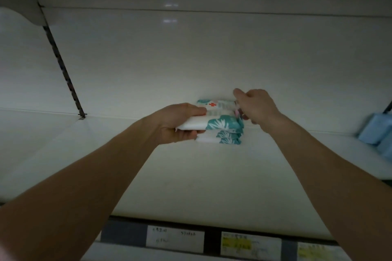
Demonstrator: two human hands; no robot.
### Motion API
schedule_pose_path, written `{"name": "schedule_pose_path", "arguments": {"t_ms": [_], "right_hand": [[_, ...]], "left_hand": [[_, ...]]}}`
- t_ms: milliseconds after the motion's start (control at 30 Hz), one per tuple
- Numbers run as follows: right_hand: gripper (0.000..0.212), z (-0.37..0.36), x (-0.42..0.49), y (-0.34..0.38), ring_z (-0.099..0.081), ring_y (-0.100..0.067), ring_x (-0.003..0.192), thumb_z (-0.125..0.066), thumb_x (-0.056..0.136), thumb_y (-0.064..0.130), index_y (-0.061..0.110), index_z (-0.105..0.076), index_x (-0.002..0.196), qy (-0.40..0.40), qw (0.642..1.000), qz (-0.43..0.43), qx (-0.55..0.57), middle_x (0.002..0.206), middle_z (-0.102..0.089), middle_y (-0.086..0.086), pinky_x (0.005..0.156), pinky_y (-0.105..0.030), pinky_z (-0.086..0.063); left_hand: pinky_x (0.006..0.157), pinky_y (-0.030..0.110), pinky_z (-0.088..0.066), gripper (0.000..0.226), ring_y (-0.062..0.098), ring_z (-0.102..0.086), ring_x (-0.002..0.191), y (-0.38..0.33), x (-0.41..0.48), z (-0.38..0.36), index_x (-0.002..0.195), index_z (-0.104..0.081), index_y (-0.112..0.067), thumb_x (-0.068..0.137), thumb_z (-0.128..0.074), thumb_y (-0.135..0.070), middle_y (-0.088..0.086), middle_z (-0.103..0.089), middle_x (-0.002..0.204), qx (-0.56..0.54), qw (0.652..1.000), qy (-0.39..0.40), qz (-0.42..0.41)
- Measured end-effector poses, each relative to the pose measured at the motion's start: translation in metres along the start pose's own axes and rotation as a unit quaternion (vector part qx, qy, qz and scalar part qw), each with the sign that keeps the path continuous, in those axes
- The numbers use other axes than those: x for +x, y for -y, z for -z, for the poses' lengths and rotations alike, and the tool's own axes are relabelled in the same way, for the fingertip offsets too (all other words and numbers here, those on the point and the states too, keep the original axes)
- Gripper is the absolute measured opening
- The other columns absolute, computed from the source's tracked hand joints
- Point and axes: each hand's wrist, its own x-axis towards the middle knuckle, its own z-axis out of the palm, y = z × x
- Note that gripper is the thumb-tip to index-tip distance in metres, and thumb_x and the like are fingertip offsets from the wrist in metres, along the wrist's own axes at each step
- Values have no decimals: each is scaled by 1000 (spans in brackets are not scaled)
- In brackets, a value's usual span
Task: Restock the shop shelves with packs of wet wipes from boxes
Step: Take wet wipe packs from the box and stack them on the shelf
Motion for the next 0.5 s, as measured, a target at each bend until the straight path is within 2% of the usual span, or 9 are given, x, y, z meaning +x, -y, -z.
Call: {"name": "schedule_pose_path", "arguments": {"t_ms": [67, 133, 233, 300, 400, 433, 500], "right_hand": [[40, 8, -9, 6, -57, -13, 46, -51, 93, 47, 10, -61, 78, 128, 986, -72, 83, 67, -63, -5, 45, -17, -40], [28, 10, -11, 7, -57, -9, 46, -58, 91, 37, 10, -63, 83, 181, 969, -89, 143, 65, -62, -2, 42, -16, -41], [21, 10, -1, 1, -53, -11, 54, -59, 93, 22, 10, -58, 76, 115, 971, -69, 197, 67, -57, -4, 42, -15, -42], [25, 9, 6, -3, -51, -12, 55, -55, 96, 19, 10, -55, 72, 83, 973, -70, 205, 67, -55, -5, 37, -12, -41], [28, 2, 17, -7, -51, -15, 56, -49, 98, 16, 6, -54, 72, 66, 982, -66, 167, 69, -53, -8, 37, -16, -45], [27, -1, 21, -8, -53, -17, 58, -49, 98, 16, 3, -56, 76, 56, 986, -57, 145, 71, -54, -10, 41, -19, -50], [25, -7, 28, -11, -57, -25, 64, -51, 97, 18, 0, -59, 82, 30, 994, -31, 101, 77, -58, -14, 61, -35, -58]], "left_hand": [[41, 18, -49, 8, 11, -64, 55, -7, 4, -5, 91, -58, -14, 92, -62, -22, 7, -66, 79, 0, 1000, -7, -19], [45, 20, -52, 4, 13, -64, 64, -15, 9, -10, 93, -57, -15, 93, -59, -18, 8, -65, 88, 21, 999, -5, -37], [56, 27, -54, 14, 20, -62, 86, -26, 19, -16, 101, -56, -17, 90, -55, -9, 8, -60, 105, 42, 997, -2, -68], [62, 29, -55, 30, 23, -58, 95, -32, 28, -19, 114, -55, -16, 89, -53, 0, 9, -55, 114, 75, 991, -43, -102], [59, 24, -52, 39, 17, -54, 85, -36, 39, -23, 123, -56, -19, 88, -55, 0, 6, -53, 111, 174, 969, -111, -138], [57, 21, -49, 38, 14, -53, 81, -36, 42, -24, 123, -58, -19, 89, -56, -2, 4, -53, 108, 203, 960, -127, -145], [54, 18, -45, 37, 15, -52, 84, -33, 49, -25, 123, -60, -19, 90, -56, -5, 3, -53, 105, 239, 947, -150, -153]]}}
